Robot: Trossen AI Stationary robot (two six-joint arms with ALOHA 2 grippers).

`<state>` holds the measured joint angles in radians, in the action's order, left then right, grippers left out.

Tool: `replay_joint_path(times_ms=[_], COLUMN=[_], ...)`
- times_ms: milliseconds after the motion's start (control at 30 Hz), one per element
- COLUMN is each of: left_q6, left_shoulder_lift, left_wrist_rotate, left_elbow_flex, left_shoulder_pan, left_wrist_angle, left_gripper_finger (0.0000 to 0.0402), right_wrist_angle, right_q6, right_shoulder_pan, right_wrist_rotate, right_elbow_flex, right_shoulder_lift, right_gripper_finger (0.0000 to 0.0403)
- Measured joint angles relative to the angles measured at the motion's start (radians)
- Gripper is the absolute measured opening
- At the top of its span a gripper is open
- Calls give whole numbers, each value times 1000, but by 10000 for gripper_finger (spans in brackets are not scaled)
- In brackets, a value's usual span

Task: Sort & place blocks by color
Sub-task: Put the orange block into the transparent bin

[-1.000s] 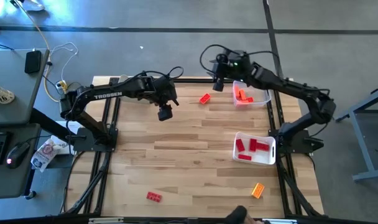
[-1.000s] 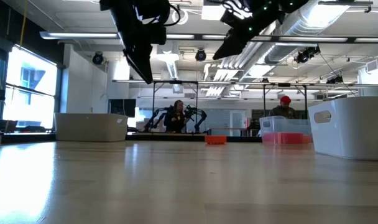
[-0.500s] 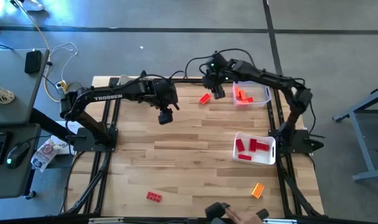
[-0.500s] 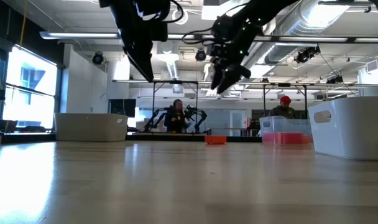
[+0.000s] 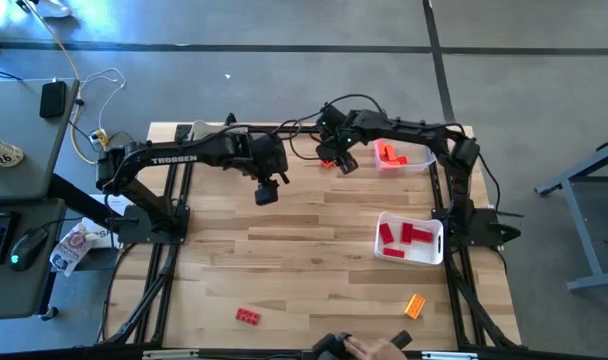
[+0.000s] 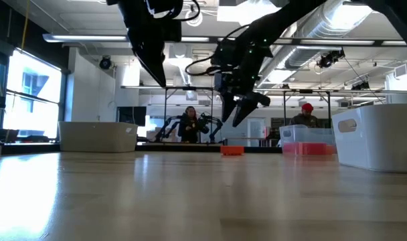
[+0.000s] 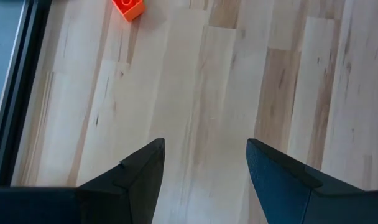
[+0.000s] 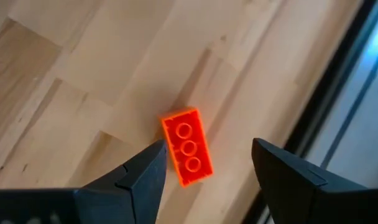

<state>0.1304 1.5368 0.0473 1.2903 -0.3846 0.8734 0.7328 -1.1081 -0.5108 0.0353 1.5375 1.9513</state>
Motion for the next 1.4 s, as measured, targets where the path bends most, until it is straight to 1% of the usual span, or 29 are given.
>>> replay_joint_path(times_ms=[267, 433, 600, 733, 833, 967, 1000, 1133, 1233, 1400], left_q6=[0, 0, 0, 0, 0, 0, 1, 2, 3, 1], left_shoulder_lift=[0, 0, 0, 0, 0, 0, 0, 0, 0, 0], left_wrist_rotate=[0, 0, 0, 0, 0, 0, 0, 0, 0, 0], left_elbow_flex=[0, 0, 0, 0, 0, 0, 0, 0, 0, 0], left_shoulder_pan=[7, 7, 7, 7, 7, 7, 7, 7, 7, 7], left_wrist_angle=[0, 0, 0, 0, 0, 1, 1, 2, 2, 2], left_gripper_finger=[211, 211, 211, 211, 211, 211, 211, 211, 211, 211], right_wrist_angle=[-3, -21, -52, -53, -40, -33, -28, 16, 68, 102], right_q6=[0, -18, -18, -17, -15, 44, 62, 146, 208, 320], right_shoulder_pan=[1, 0, 0, 1, 1, 5, 5, 2, 2, 2], right_wrist_rotate=[-13, -105, -153, -165, -166, -198, -211, -234, -228, -222], right_elbow_flex=[0, 0, 0, 2, 3, 3, 3, 2, -3, -3], right_shoulder_lift=[72, 124, 166, 189, 194, 195, 195, 190, 171, 94], right_gripper_finger=[222, 222, 222, 219, 194, 121, 109, 109, 109, 109])
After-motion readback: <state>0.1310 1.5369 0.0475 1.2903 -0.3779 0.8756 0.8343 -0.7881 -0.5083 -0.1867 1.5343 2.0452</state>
